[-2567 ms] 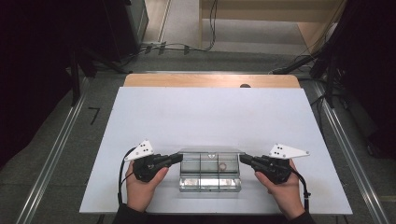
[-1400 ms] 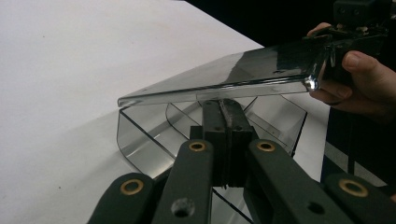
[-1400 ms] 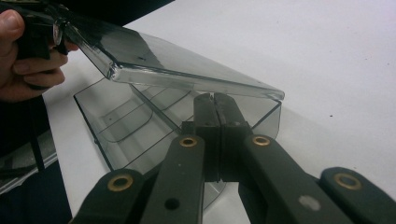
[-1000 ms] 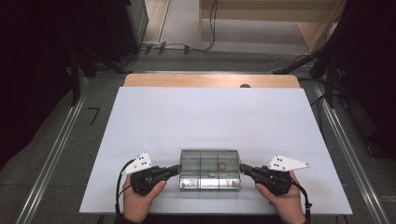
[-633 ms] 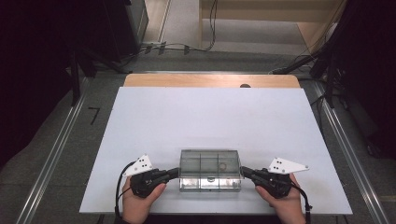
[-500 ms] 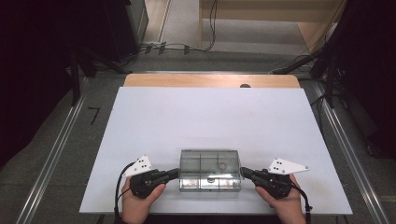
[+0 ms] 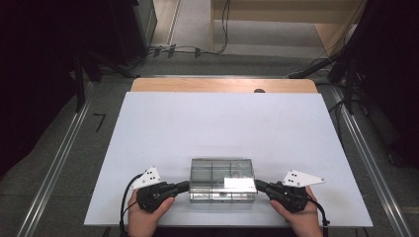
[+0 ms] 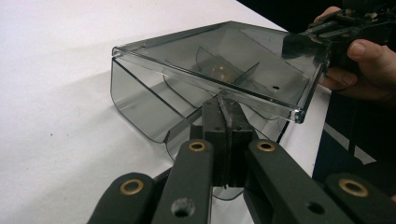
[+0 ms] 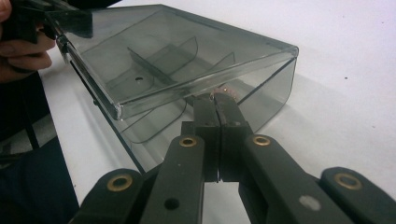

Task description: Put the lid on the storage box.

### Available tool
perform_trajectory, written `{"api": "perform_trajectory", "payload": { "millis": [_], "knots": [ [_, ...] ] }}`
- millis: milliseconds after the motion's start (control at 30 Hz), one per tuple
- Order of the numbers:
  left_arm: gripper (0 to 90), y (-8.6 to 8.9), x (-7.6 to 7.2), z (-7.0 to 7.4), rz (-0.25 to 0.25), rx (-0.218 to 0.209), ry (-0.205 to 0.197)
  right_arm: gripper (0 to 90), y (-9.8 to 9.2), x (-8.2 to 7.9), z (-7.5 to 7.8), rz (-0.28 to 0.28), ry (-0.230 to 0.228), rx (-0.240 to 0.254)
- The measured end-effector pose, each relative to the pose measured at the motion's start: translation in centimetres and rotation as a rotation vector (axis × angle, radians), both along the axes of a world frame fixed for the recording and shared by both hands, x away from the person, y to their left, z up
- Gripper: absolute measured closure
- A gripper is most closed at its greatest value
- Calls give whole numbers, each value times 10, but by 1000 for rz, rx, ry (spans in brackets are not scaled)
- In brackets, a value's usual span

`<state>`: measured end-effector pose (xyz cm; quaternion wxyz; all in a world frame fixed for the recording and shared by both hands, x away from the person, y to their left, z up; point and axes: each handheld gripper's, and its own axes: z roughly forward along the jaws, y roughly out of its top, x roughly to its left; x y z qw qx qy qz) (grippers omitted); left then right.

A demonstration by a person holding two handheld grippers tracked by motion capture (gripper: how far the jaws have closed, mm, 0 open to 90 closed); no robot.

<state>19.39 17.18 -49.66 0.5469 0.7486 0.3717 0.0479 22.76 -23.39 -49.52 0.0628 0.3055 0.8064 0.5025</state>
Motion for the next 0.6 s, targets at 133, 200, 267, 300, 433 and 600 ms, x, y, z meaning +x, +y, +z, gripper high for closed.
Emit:
{"api": "perform_trajectory", "payload": {
  "millis": [133, 200, 267, 300, 433, 600],
  "knots": [
    [895, 0, -1, -1, 1, 11, 5, 863, 1, -1, -2, -2, 3, -10],
    [895, 0, -2, -1, 3, 17, 5, 863, 0, -1, -2, -2, 2, -9],
    [895, 0, -2, -2, 2, 20, 8, 864, 0, -1, -3, -1, 4, -10],
    [895, 0, -2, -2, 2, 21, 12, 863, 0, -1, -3, -2, 3, -11],
    [895, -1, -2, -3, 1, 31, 17, 859, 0, -2, -4, -4, 14, -17],
    [895, -1, -2, -5, -3, 44, 23, 859, -1, -2, -6, -3, 17, -23]
  ]
}}
